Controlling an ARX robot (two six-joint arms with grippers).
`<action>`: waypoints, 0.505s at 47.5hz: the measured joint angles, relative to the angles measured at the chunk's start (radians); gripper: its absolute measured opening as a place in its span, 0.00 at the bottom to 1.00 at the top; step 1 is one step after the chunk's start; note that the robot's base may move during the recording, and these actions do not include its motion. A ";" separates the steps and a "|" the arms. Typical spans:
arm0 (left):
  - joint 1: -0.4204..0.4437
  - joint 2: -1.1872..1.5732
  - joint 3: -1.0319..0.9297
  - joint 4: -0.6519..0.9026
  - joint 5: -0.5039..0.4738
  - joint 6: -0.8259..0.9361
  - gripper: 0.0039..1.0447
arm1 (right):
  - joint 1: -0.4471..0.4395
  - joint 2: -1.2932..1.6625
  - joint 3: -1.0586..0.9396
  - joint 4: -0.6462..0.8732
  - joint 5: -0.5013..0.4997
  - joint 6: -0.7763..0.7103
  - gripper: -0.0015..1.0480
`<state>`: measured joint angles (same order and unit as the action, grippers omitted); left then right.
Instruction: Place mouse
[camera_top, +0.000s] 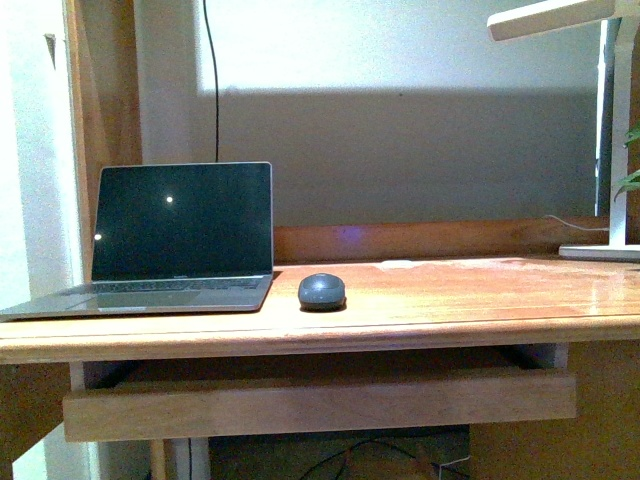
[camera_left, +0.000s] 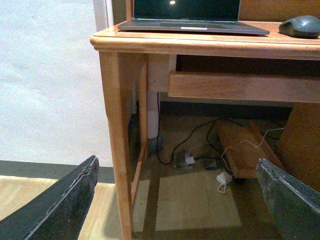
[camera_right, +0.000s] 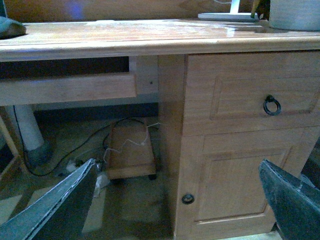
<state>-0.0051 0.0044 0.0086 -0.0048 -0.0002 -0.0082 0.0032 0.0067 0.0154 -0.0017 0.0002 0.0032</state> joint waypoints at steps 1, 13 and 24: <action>0.000 0.000 0.000 0.000 0.000 0.000 0.93 | 0.000 0.000 0.000 0.000 0.000 0.000 0.93; 0.000 0.000 0.000 0.000 0.000 0.000 0.93 | 0.000 0.000 0.000 0.000 0.000 0.000 0.93; 0.000 0.000 0.000 0.000 0.000 0.000 0.93 | 0.000 0.000 0.000 0.000 0.000 0.000 0.93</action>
<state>-0.0051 0.0044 0.0086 -0.0048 -0.0002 -0.0082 0.0032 0.0067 0.0154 -0.0017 0.0002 0.0032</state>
